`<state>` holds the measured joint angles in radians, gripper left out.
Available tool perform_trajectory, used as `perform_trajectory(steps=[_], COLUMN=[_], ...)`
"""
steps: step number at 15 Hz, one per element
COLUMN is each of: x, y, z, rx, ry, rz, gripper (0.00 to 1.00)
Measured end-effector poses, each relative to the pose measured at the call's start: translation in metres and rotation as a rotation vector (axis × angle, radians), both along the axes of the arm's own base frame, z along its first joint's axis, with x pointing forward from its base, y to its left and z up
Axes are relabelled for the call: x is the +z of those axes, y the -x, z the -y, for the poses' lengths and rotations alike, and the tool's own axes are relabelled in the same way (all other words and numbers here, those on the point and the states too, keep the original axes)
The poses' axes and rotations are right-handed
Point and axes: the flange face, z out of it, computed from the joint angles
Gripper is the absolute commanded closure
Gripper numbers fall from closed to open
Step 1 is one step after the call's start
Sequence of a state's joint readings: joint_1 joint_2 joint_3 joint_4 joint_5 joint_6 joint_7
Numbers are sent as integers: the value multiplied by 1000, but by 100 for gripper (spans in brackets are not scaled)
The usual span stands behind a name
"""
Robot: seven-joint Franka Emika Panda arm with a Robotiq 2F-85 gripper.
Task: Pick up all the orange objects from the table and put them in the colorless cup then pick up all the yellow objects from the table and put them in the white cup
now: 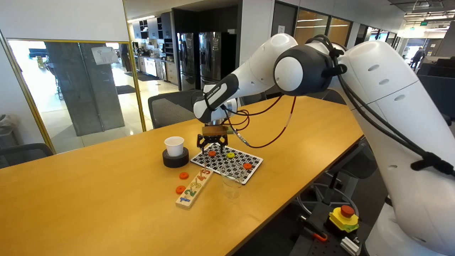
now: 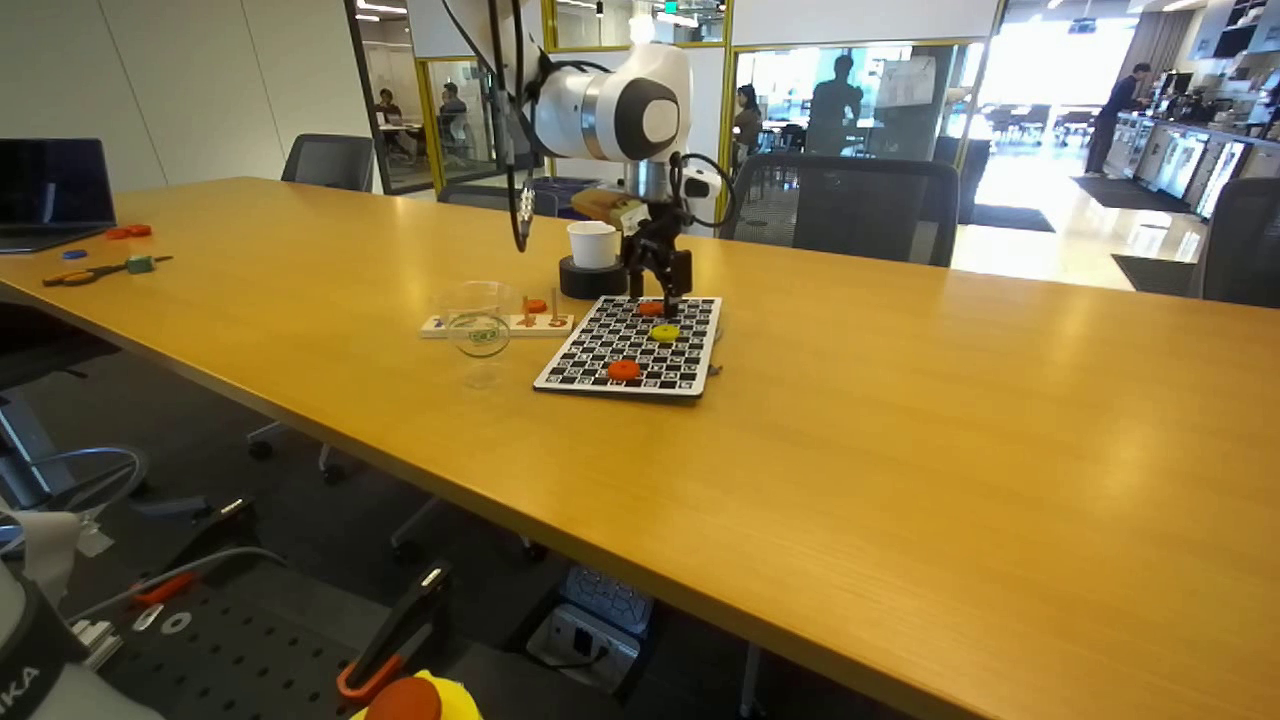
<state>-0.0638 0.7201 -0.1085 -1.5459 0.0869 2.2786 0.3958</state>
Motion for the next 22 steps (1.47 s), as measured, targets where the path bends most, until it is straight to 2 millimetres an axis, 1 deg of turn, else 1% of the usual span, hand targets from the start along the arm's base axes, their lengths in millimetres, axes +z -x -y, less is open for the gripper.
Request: perform_trajectory(steps=[6,7,8,9,10,12,14,15,16,20,22], x=[0,0,0,1,1,2,4,5,6,7,13], y=[2,3,3,2,2,2,1,0,0,0,0], z=[-3,-4,-4,-4,-4,-4,-2,-1,0,-2,-6], rx=[4,4,4,4,4,4,3,2,1,2,3], ry=[-10,-11,-11,-11,-11,-11,-8,-7,-6,-5,-2], rz=[-48,-51,-52,-52,-51,-49,-44,-43,-42,-42,-37], gripper=[0,25,25,32,42,58,71,79,83,83,83])
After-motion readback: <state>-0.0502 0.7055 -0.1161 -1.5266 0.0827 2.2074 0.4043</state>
